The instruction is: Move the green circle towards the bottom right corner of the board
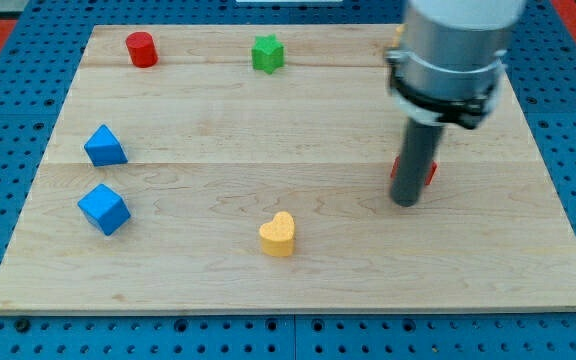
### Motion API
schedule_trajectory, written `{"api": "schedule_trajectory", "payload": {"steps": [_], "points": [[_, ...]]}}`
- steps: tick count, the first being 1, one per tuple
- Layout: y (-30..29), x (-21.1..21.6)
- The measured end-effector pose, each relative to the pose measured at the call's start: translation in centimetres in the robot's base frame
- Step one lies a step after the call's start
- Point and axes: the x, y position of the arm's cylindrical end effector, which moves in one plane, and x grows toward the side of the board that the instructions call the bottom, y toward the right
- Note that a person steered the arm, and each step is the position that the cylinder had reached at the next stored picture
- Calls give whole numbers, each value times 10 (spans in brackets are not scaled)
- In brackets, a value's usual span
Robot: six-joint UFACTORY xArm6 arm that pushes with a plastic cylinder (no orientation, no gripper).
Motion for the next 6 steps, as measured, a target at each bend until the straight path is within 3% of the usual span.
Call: {"api": "schedule_trajectory", "payload": {"steps": [2, 3, 4, 5, 6], "points": [[-20, -39], [-17, -39], [-70, -36], [-99, -88], [-75, -125]]}}
